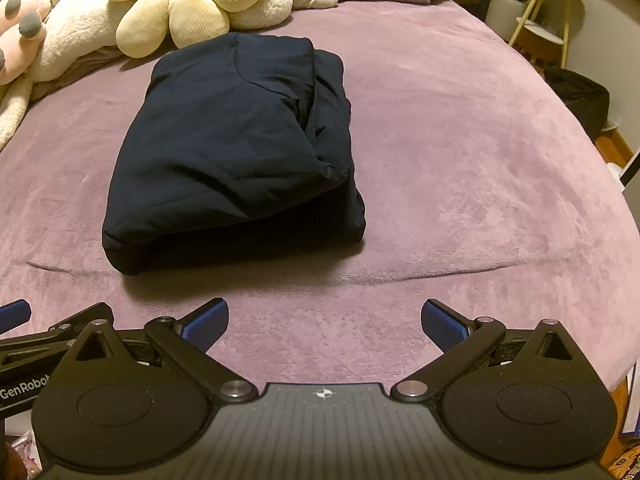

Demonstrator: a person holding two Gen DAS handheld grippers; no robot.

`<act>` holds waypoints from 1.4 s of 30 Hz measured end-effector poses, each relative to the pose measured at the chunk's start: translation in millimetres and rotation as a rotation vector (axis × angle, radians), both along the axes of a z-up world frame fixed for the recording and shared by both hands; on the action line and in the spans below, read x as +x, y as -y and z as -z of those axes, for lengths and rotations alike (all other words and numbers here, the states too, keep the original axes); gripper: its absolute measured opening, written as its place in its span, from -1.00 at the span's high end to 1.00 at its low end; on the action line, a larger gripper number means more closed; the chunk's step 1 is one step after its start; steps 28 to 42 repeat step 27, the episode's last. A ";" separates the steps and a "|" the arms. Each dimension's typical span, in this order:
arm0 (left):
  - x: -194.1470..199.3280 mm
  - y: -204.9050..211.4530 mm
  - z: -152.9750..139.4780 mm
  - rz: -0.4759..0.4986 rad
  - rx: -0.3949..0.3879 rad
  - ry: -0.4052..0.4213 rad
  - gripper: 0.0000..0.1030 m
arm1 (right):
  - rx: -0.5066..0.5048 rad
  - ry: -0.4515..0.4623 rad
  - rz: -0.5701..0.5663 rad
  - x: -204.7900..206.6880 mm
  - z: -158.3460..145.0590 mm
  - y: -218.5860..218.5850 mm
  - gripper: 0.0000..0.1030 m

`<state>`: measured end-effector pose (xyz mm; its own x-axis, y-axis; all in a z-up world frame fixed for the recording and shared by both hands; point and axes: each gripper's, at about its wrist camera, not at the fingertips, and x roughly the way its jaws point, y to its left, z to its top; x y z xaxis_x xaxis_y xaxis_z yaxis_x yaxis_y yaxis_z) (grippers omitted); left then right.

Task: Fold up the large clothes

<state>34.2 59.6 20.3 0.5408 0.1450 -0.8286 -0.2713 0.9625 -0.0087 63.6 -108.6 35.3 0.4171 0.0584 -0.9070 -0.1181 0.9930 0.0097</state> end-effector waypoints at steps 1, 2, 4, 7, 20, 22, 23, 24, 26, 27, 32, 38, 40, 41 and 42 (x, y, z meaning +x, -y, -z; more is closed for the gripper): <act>0.1 -0.2 0.1 -0.002 -0.001 0.000 -1.00 | 0.000 0.000 0.000 -0.1 0.1 0.1 -0.99; 0.3 0.3 -0.1 -0.004 0.001 0.000 -1.00 | 0.001 0.000 -0.001 -0.2 0.2 0.3 -0.99; -0.7 1.8 -0.5 0.005 0.010 0.015 -1.00 | 0.001 -0.002 0.001 0.0 0.2 0.7 -0.99; -3.3 5.9 -2.1 0.028 0.024 0.038 -1.00 | 0.003 -0.001 0.002 0.0 0.4 1.2 -0.99; -0.5 8.6 -2.2 0.039 0.037 0.020 -1.00 | -0.001 0.013 0.011 -0.6 -1.8 2.0 -0.99; -0.3 8.9 -1.9 0.038 0.037 0.017 -1.00 | -0.001 0.014 0.012 -0.8 -2.2 2.2 -0.99; -0.2 8.9 -1.9 0.038 0.036 0.016 -1.00 | -0.001 0.014 0.013 -0.8 -2.4 1.8 -0.99; -0.4 8.9 -2.0 0.039 0.036 0.016 -1.00 | -0.001 0.015 0.013 -0.9 -2.5 1.8 -0.99; -0.9 9.2 -2.5 0.042 0.032 0.017 -1.00 | -0.003 0.017 0.013 -0.8 -2.7 2.0 -0.99; -1.2 9.0 -2.5 0.044 0.029 0.018 -1.00 | -0.003 0.018 0.014 -1.3 -2.9 2.2 -0.99; -1.2 9.0 -2.5 0.044 0.029 0.018 -1.00 | -0.003 0.018 0.014 -1.3 -2.9 2.2 -0.99; -1.2 9.0 -2.5 0.044 0.029 0.018 -1.00 | -0.003 0.018 0.014 -1.3 -2.9 2.2 -0.99; -1.2 9.0 -2.5 0.044 0.029 0.018 -1.00 | -0.003 0.018 0.014 -1.3 -2.9 2.2 -0.99; -1.2 9.0 -2.5 0.044 0.029 0.018 -1.00 | -0.003 0.018 0.014 -1.3 -2.9 2.2 -0.99; -1.2 9.0 -2.5 0.044 0.029 0.018 -1.00 | -0.003 0.018 0.014 -1.3 -2.9 2.2 -0.99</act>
